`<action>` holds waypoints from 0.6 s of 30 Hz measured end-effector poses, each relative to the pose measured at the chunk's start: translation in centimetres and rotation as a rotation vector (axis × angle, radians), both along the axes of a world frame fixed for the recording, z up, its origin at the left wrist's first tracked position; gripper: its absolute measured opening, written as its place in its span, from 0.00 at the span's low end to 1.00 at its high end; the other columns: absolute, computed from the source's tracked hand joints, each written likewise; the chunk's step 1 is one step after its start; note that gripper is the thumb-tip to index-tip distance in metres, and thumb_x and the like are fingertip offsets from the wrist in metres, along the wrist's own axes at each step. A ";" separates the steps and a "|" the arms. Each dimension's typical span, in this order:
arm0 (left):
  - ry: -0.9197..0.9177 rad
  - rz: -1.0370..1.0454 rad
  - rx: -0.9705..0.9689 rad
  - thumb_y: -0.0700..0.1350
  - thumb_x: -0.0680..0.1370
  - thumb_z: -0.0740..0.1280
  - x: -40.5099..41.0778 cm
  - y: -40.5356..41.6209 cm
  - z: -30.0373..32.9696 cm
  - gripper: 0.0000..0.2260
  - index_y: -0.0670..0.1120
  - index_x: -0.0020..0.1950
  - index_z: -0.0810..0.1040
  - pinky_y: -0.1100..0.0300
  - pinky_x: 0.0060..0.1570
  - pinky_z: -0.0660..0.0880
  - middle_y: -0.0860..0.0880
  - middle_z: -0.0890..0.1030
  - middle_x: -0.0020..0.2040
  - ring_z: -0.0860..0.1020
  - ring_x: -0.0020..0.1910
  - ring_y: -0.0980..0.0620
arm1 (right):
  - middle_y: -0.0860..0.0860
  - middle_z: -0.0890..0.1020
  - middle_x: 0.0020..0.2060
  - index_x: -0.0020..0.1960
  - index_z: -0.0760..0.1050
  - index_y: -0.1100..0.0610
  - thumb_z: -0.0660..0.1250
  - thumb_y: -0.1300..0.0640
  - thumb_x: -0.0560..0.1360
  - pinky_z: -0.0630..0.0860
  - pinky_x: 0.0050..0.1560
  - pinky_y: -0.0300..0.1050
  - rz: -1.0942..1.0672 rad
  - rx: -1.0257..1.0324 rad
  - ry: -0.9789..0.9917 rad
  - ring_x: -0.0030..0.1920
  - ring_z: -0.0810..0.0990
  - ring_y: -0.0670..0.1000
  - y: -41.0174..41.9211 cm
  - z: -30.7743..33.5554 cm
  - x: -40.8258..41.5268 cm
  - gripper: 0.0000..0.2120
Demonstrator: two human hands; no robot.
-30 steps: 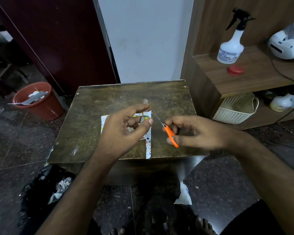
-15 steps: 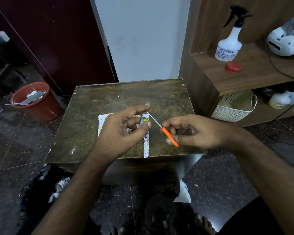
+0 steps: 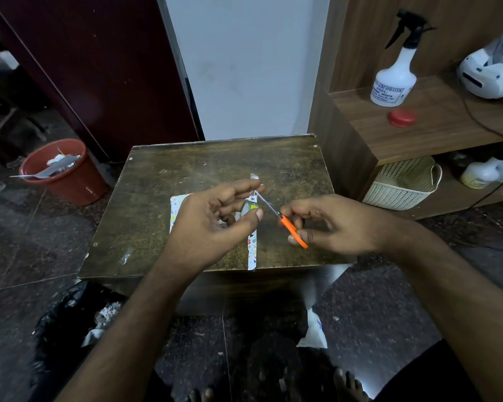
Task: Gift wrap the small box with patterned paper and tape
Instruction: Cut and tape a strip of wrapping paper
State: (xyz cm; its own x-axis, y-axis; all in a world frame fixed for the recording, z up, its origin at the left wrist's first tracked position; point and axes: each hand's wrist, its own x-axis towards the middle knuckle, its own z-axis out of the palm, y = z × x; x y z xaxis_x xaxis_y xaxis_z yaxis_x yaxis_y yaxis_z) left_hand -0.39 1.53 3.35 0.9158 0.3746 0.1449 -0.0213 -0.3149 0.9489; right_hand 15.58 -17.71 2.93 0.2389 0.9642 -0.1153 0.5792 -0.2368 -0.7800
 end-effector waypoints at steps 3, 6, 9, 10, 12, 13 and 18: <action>0.005 0.034 0.014 0.36 0.77 0.75 0.2 0.2 -0.2 0.20 0.46 0.68 0.80 0.39 0.55 0.79 0.53 0.85 0.62 0.84 0.60 0.54 | 0.43 0.81 0.46 0.56 0.76 0.50 0.70 0.49 0.81 0.72 0.62 0.49 0.001 -0.015 -0.108 0.54 0.79 0.46 -0.1 0.1 -0.6 0.07; -0.017 0.068 -0.017 0.37 0.77 0.76 0.3 0.4 -0.3 0.21 0.47 0.69 0.80 0.34 0.60 0.78 0.53 0.84 0.64 0.82 0.63 0.55 | 0.43 0.79 0.49 0.60 0.75 0.49 0.70 0.46 0.80 0.71 0.61 0.45 -0.033 -0.029 -0.132 0.56 0.75 0.45 -0.3 0.5 -0.7 0.12; -0.037 0.073 -0.063 0.36 0.77 0.75 0.4 0.4 -0.2 0.21 0.48 0.69 0.79 0.36 0.64 0.77 0.52 0.83 0.65 0.81 0.66 0.56 | 0.44 0.80 0.49 0.61 0.72 0.46 0.71 0.47 0.79 0.76 0.57 0.53 -0.201 -0.006 -0.212 0.52 0.79 0.47 0.2 -0.1 -0.2 0.13; -0.044 0.069 -0.076 0.36 0.77 0.75 0.5 0.3 -0.2 0.21 0.49 0.69 0.79 0.38 0.65 0.77 0.52 0.83 0.66 0.80 0.66 0.56 | 0.44 0.81 0.48 0.62 0.70 0.46 0.70 0.47 0.79 0.77 0.54 0.55 -0.288 -0.028 -0.295 0.51 0.80 0.48 0.4 -0.4 -0.1 0.15; -0.053 0.061 -0.091 0.36 0.78 0.75 0.6 0.3 -0.3 0.21 0.50 0.69 0.79 0.41 0.66 0.77 0.52 0.82 0.66 0.80 0.67 0.56 | 0.45 0.82 0.48 0.61 0.67 0.44 0.69 0.44 0.77 0.78 0.49 0.53 -0.422 -0.134 -0.457 0.49 0.82 0.52 1.2 -0.6 -0.3 0.17; -0.057 0.056 -0.092 0.37 0.78 0.75 0.6 0.3 -0.3 0.21 0.52 0.68 0.79 0.42 0.66 0.77 0.52 0.82 0.67 0.79 0.67 0.56 | 0.46 0.83 0.48 0.59 0.66 0.44 0.68 0.43 0.77 0.77 0.47 0.51 -0.460 -0.184 -0.525 0.50 0.82 0.54 1.6 -0.7 -0.5 0.16; -0.064 0.048 -0.059 0.41 0.77 0.75 0.7 0.1 -0.3 0.21 0.57 0.67 0.78 0.40 0.64 0.78 0.54 0.81 0.67 0.79 0.67 0.56 | 0.51 0.83 0.46 0.51 0.73 0.47 0.65 0.42 0.79 0.66 0.42 0.46 -0.527 -0.221 -0.743 0.52 0.82 0.57 3.9 -0.9 -2.5 0.09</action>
State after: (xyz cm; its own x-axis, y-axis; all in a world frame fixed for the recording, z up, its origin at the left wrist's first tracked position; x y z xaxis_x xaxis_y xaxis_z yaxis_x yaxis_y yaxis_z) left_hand 0.26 1.65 3.04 0.8862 0.4274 0.1788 -0.0685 -0.2608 0.9630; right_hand 13.12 -13.78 2.08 0.7245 0.6852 0.0746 0.6870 -0.7091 -0.1586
